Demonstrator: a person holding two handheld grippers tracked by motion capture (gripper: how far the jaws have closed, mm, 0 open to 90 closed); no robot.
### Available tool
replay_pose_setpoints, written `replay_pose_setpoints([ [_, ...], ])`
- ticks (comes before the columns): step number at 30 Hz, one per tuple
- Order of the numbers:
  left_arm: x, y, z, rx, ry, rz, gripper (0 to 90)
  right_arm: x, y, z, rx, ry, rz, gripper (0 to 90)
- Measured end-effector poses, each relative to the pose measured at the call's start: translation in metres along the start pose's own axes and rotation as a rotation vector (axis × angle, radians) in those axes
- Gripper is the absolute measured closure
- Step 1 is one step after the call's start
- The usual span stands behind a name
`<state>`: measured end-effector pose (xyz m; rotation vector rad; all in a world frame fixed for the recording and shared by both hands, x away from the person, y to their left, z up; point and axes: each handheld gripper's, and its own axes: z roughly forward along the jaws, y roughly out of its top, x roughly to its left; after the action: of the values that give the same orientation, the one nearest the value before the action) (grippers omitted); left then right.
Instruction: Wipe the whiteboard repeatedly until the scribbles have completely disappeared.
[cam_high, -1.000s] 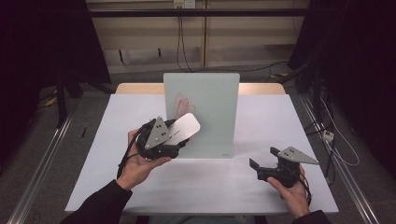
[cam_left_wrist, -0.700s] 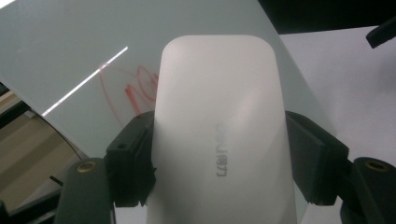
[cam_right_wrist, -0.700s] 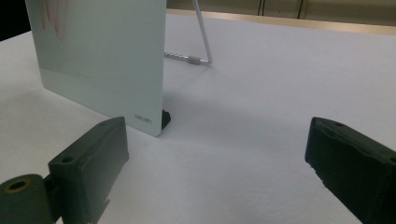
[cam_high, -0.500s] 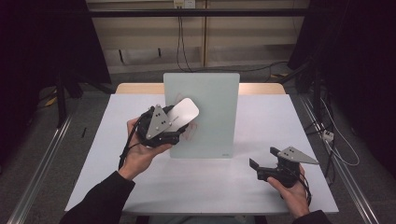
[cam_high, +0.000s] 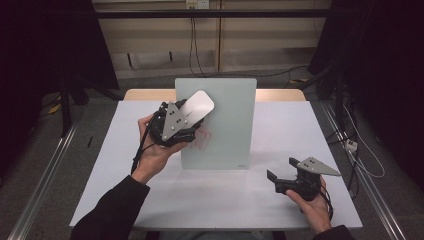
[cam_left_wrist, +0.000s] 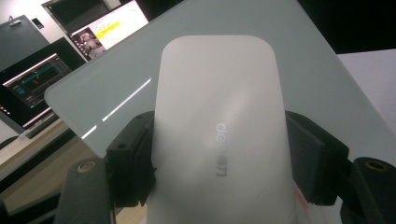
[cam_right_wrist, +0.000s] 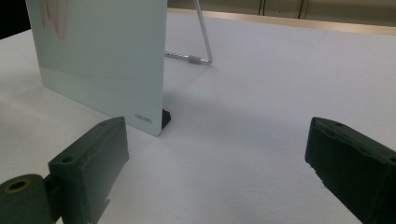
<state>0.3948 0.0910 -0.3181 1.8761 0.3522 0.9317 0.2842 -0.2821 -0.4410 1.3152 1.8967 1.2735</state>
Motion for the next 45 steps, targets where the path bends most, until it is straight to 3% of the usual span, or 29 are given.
replay_pose_setpoints([
  [9, -0.001, -0.007, 0.007, 0.021, -0.001, 0.011, 31.1, 0.000, 0.000, 0.000, -0.001, 0.001, -0.001, 5.9],
  [11, -0.004, -0.007, 0.009, 0.027, -0.002, 0.035, 31.1, 0.000, 0.000, 0.001, -0.003, 0.005, 0.000, 5.9],
  [15, -0.007, -0.009, 0.010, 0.020, 0.004, 0.041, 31.1, 0.000, 0.000, 0.000, -0.002, 0.004, 0.000, 5.9],
  [24, -0.023, -0.021, 0.011, 0.039, -0.047, 0.052, 31.1, 0.000, 0.000, 0.000, 0.000, 0.004, -0.001, 5.9],
  [28, -0.032, -0.026, 0.012, 0.066, -0.081, 0.078, 31.1, 0.000, 0.000, 0.000, -0.002, 0.004, 0.000, 5.8],
  [32, -0.028, -0.023, 0.013, 0.062, -0.088, 0.068, 31.1, 0.000, 0.000, 0.000, 0.001, 0.005, -0.001, 5.9],
  [45, 0.004, -0.001, 0.010, 0.038, -0.014, 0.063, 31.1, 0.000, 0.000, 0.000, -0.003, 0.005, 0.000, 5.8],
])
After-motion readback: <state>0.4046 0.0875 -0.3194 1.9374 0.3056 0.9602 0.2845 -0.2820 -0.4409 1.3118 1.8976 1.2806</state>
